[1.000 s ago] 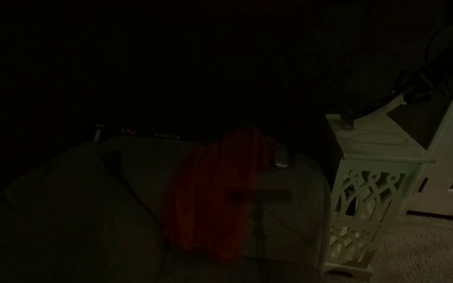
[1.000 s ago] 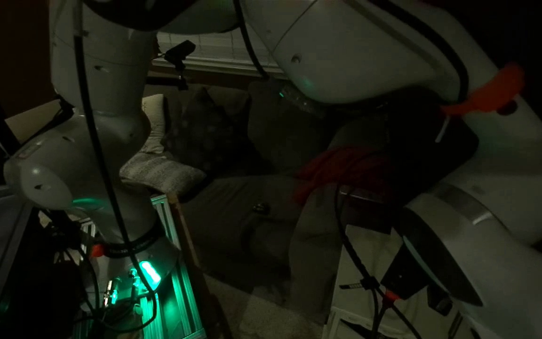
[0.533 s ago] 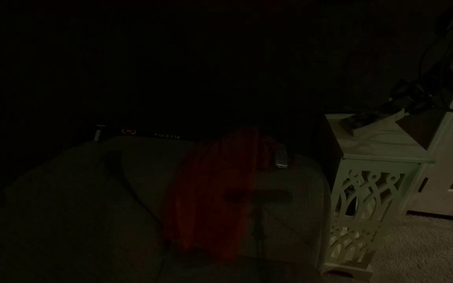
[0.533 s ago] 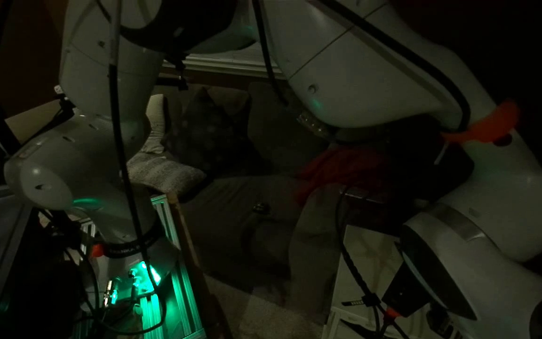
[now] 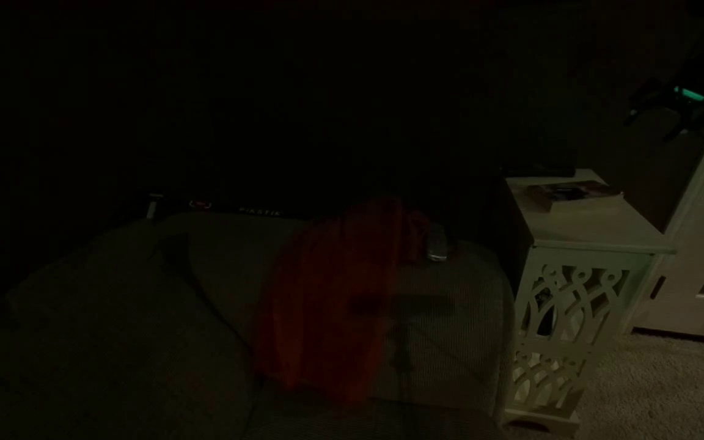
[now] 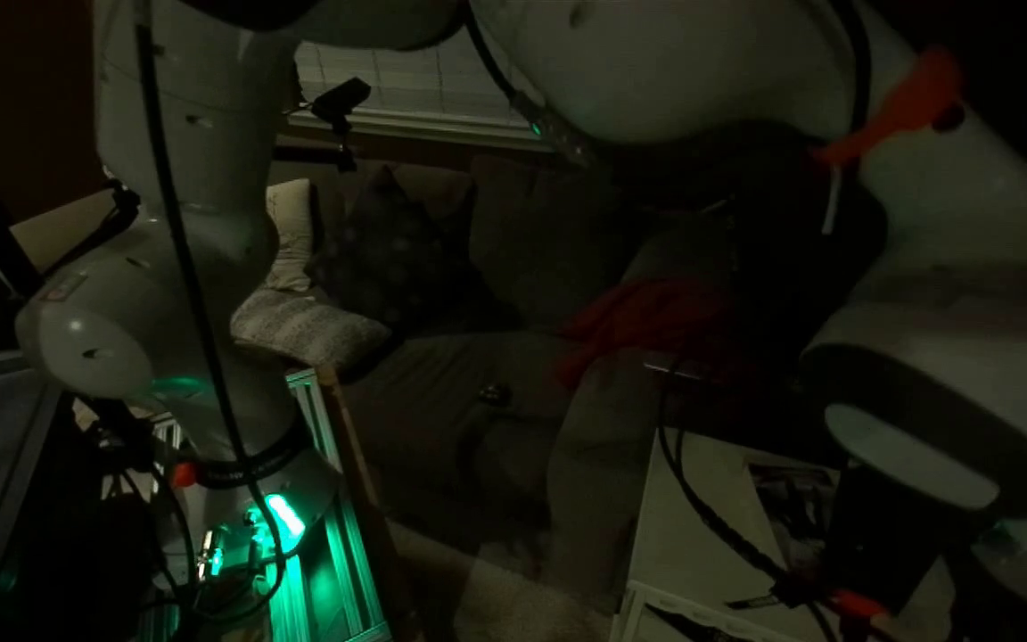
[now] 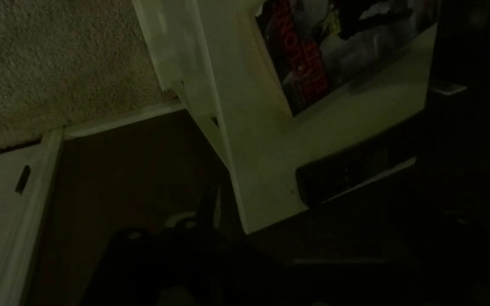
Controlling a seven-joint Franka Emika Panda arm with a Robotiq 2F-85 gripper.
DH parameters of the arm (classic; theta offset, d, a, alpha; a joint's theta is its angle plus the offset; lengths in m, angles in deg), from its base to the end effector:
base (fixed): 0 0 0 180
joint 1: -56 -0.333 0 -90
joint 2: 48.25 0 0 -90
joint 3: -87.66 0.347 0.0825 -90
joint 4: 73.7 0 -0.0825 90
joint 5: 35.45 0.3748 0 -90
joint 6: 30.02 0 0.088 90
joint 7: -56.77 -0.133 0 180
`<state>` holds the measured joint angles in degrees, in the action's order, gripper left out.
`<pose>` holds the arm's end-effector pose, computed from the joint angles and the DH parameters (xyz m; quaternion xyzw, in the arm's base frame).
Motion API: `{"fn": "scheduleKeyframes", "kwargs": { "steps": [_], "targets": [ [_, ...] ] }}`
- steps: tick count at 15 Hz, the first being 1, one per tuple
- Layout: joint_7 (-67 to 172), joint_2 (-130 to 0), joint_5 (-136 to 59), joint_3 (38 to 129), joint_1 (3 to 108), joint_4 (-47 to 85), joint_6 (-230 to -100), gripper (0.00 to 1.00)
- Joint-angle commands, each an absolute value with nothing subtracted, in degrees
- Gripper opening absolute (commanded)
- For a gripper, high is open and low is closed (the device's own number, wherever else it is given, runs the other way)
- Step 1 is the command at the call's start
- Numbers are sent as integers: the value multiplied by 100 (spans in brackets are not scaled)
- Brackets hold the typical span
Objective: Put the book on top of the white shelf.
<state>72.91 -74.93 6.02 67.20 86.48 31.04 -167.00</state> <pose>0.4520 -0.4957 0.3157 -0.8449 0.4969 -0.1626 0.1130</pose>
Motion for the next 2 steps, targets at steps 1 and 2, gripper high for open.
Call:
{"fn": "scheduleKeyframes", "kwargs": {
  "steps": [1,2],
  "targets": [
    [7326,-6250,-210,6840,8550,3785,-15824,100],
    [7204,-6957,73,6876,8696,3238,-16178,100]
  ]
}}
